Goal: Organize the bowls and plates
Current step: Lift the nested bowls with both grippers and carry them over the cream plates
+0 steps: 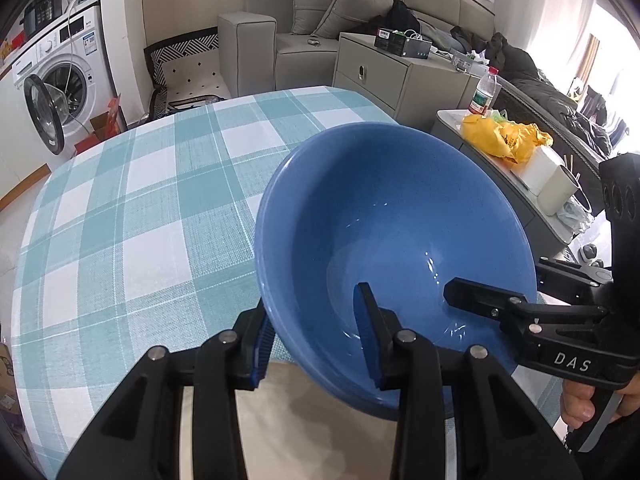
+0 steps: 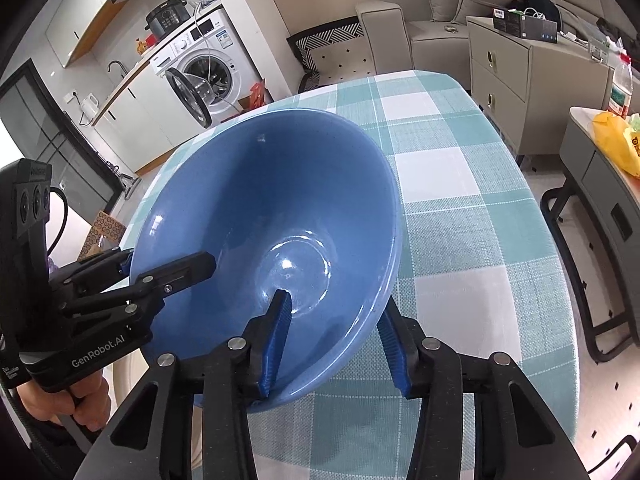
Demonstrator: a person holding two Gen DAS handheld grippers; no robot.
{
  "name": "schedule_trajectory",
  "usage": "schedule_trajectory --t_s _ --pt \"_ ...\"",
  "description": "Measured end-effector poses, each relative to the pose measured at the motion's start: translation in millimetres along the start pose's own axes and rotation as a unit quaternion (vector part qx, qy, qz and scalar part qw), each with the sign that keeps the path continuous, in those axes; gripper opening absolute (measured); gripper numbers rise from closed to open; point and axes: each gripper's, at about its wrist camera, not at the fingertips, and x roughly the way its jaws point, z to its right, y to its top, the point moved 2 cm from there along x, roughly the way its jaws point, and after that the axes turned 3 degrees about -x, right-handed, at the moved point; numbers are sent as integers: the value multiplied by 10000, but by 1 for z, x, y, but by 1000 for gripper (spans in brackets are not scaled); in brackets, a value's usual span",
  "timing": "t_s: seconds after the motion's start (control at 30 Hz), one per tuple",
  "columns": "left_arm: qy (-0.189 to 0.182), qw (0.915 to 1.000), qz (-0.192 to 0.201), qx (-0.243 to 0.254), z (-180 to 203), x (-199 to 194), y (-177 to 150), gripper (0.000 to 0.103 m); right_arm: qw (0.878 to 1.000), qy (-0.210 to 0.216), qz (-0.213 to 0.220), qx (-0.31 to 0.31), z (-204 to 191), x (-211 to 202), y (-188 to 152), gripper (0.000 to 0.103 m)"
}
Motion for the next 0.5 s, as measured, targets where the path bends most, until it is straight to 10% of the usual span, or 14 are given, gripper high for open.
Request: schedule_trajectory --t_s 0.5 --pt "-3 9996 281 74 13 -31 4 36 9994 -71 304 -112 -6 -40 2 45"
